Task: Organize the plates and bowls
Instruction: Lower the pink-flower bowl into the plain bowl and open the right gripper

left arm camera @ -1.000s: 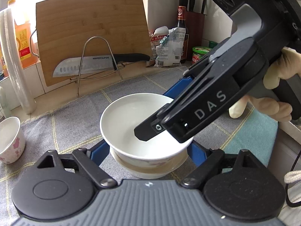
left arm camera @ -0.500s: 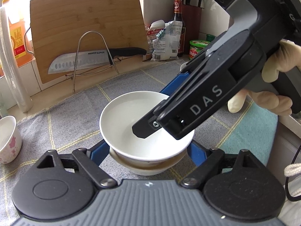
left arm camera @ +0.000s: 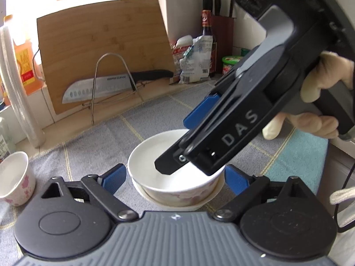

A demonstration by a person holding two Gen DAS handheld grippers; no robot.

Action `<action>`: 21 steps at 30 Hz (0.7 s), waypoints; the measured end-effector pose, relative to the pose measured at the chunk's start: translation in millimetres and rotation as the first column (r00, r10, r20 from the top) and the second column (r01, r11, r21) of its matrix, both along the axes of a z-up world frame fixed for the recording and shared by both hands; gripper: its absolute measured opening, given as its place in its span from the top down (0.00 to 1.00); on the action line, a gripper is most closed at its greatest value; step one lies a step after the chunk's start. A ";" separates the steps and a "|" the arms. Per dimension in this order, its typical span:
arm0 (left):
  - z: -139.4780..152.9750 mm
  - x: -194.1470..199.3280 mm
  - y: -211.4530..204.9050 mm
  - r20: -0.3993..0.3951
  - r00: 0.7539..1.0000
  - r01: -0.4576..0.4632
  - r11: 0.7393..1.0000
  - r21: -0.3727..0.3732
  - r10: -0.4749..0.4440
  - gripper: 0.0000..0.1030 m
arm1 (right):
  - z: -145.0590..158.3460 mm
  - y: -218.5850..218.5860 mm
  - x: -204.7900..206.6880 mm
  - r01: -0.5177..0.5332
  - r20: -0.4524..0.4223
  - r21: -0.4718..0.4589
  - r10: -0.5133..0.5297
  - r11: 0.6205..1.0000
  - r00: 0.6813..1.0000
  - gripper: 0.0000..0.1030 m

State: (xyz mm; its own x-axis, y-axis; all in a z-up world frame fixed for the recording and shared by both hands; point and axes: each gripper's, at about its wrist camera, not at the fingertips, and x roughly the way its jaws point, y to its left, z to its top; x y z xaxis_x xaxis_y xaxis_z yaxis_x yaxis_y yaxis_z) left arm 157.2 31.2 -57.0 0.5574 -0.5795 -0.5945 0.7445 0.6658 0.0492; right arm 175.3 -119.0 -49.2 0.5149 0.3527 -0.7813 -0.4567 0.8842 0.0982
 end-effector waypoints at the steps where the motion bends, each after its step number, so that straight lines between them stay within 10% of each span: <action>1: 0.7 -0.6 -0.1 0.000 1.000 0.008 1.000 -0.005 -0.008 0.05 | 0.4 -1.4 0.2 0.007 0.002 0.001 -0.007 1.000 1.000 0.16; 21: -2.4 -21.1 -4.9 -0.036 0.997 0.069 0.997 -0.029 -0.070 0.05 | 1.0 -27.1 -7.9 0.102 0.024 0.048 -0.103 0.994 0.994 0.00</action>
State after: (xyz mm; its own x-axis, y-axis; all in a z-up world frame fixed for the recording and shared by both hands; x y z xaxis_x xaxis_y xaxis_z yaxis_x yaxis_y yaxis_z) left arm 136.1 26.3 -59.4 0.4934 -0.6327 -0.5968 0.7899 0.6132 0.0030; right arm 167.4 -146.1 -48.2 0.5702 0.3328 -0.7511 -0.3665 0.9213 0.1299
